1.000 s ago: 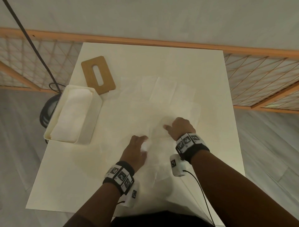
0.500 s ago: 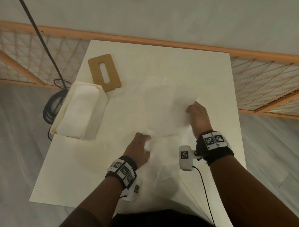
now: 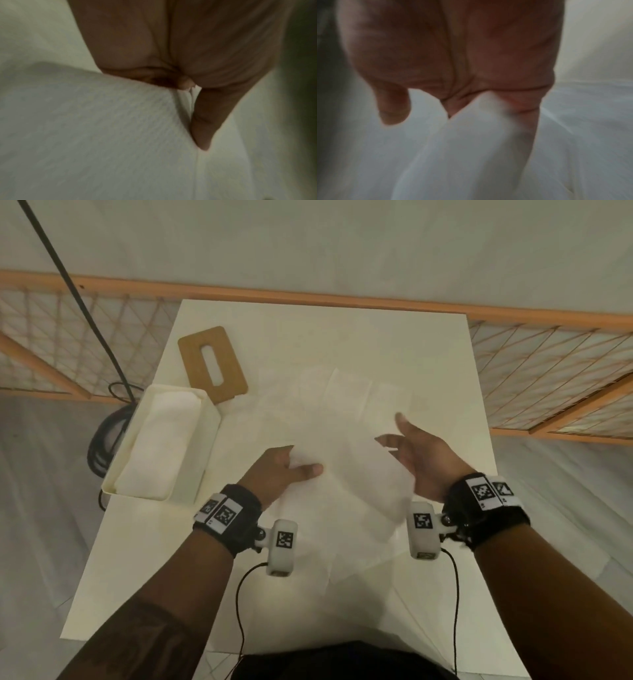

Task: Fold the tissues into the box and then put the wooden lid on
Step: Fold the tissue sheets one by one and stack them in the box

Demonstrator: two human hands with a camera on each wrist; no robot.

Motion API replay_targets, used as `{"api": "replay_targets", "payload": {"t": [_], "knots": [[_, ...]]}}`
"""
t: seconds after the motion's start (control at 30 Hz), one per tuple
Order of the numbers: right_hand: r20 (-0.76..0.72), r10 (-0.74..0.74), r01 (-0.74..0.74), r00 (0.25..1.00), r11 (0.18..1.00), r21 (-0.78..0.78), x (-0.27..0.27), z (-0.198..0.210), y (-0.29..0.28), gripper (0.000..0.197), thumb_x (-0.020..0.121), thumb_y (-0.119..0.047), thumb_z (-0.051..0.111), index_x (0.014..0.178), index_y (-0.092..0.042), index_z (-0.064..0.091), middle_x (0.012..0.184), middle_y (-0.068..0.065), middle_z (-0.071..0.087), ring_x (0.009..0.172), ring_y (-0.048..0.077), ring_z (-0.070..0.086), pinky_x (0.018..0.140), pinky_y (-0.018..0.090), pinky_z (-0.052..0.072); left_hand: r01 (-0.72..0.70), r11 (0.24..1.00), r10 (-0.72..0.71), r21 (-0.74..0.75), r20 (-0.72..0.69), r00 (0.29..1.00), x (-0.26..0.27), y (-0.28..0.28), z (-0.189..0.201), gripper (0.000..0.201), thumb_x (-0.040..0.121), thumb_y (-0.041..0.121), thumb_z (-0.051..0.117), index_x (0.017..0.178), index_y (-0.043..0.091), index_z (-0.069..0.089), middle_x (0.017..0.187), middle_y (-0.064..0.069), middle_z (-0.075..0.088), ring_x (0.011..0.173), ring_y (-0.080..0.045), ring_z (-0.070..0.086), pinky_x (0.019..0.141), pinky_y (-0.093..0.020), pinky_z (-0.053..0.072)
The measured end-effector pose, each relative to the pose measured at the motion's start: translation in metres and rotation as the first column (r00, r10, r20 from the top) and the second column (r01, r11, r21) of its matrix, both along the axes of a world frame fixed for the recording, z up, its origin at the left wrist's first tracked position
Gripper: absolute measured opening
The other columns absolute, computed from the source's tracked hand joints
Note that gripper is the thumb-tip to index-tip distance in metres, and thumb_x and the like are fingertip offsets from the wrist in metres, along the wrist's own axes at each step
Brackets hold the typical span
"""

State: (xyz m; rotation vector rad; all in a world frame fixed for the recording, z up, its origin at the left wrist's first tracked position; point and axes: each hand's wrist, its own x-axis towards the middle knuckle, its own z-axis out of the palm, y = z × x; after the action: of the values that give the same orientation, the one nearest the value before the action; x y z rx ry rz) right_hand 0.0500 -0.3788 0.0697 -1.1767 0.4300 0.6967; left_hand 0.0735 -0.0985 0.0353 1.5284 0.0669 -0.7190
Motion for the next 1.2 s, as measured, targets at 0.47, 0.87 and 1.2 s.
{"api": "replay_targets", "payload": {"t": [0.47,0.87,1.2], "knots": [[0.077,-0.051,0.057,0.996,0.995,-0.078,-0.040,-0.053,0.022,0.033,0.092,-0.013,0.072,0.122,-0.024,0.064,0.118,-0.001,0.072,0.111,0.020,0.067,0.101,0.042,0.049,-0.350,0.936,0.333,-0.022,-0.264,0.905,-0.032,0.016,-0.023,0.022,0.097,-0.001,0.057,0.107,0.008,0.074,0.112,-0.021,0.074,0.109,-0.043,0.067,0.093,-0.050,0.055],[0.319,0.048,0.072,0.946,0.932,-0.355,-0.041,-0.056,0.001,0.029,0.087,0.020,0.059,0.085,-0.006,0.072,0.098,0.011,0.075,0.089,0.022,0.071,0.080,0.026,0.056,-0.263,0.965,0.255,-0.010,-0.217,0.942,-0.031,0.020,-0.031,0.029,0.098,-0.003,0.055,0.094,0.011,0.079,0.106,-0.017,0.076,0.103,-0.037,0.070,0.091,-0.046,0.058],[0.081,-0.121,0.133,0.989,0.976,-0.173,-0.048,-0.061,-0.003,0.039,0.091,0.015,0.037,0.097,0.002,0.073,0.113,0.018,0.072,0.107,0.031,0.066,0.100,0.039,0.053,-0.284,0.950,0.220,-0.133,-0.360,0.907,-0.036,0.024,-0.034,0.031,0.073,-0.001,0.048,0.091,-0.007,0.073,0.117,-0.025,0.068,0.103,-0.041,0.063,0.080,-0.042,0.059]]}}
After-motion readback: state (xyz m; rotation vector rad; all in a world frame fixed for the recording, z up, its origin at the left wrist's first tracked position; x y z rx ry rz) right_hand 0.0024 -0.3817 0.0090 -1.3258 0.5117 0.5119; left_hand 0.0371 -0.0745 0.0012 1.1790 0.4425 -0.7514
